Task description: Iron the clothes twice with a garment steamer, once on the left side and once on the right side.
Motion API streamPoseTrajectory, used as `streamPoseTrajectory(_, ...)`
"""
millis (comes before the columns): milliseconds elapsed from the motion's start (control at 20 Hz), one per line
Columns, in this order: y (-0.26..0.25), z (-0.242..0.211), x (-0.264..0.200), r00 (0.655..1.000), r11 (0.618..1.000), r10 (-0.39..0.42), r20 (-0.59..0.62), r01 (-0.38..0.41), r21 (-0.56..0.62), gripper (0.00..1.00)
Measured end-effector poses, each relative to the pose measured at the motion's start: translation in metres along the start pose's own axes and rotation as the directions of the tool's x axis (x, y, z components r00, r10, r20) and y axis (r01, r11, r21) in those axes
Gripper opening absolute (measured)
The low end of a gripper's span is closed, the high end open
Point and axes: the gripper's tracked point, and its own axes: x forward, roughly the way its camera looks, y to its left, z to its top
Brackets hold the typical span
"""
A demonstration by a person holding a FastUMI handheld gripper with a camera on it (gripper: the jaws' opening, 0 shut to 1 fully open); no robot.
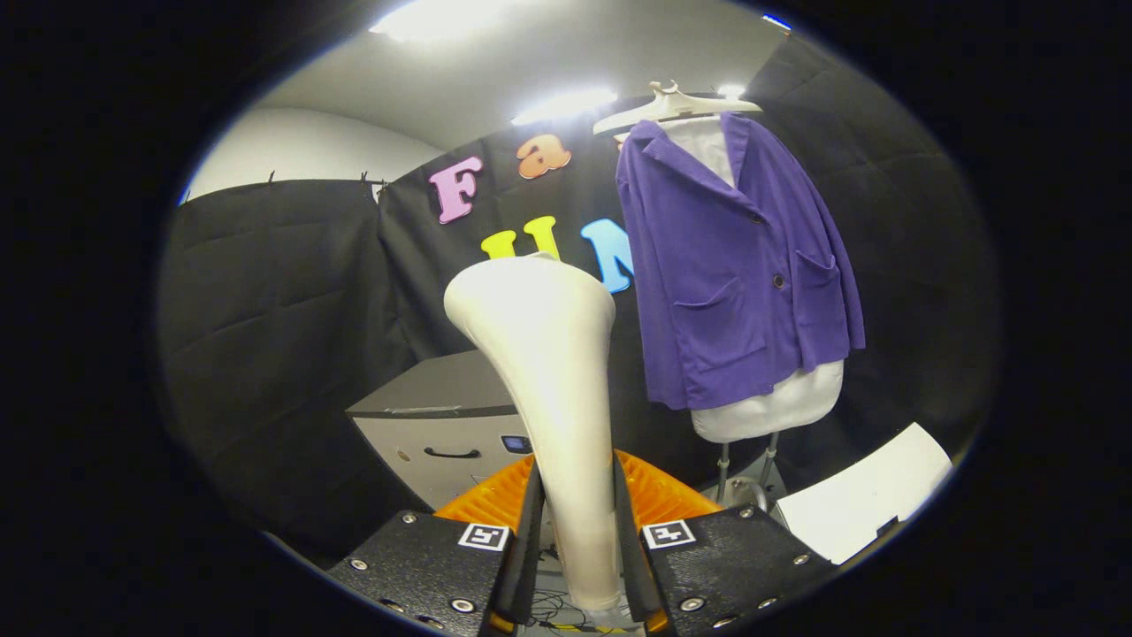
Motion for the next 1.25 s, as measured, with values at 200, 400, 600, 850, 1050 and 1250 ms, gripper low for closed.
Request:
streamPoseTrajectory(200,0.019,-0.002,-0.003,0.999,0.999,0.033,-0.008,-0.034,-0.026,0.41)
streamPoseTrajectory(400,0.026,-0.001,-0.003,0.999,0.999,0.04,-0.008,-0.04,-0.029,0.41)
streamPoseTrajectory(600,0.024,-0.002,-0.001,1.0,0.999,0.028,-0.012,-0.029,-0.022,0.41)
streamPoseTrajectory(850,0.022,-0.006,0.0,1.0,1.0,0.015,-0.024,-0.016,-0.021,0.4)
streamPoseTrajectory(1050,0.021,-0.009,0.001,0.999,1.0,0.006,-0.034,-0.006,-0.016,0.41)
streamPoseTrajectory(1250,0.023,-0.009,0.004,0.999,1.0,0.005,-0.041,-0.006,-0.022,0.41)
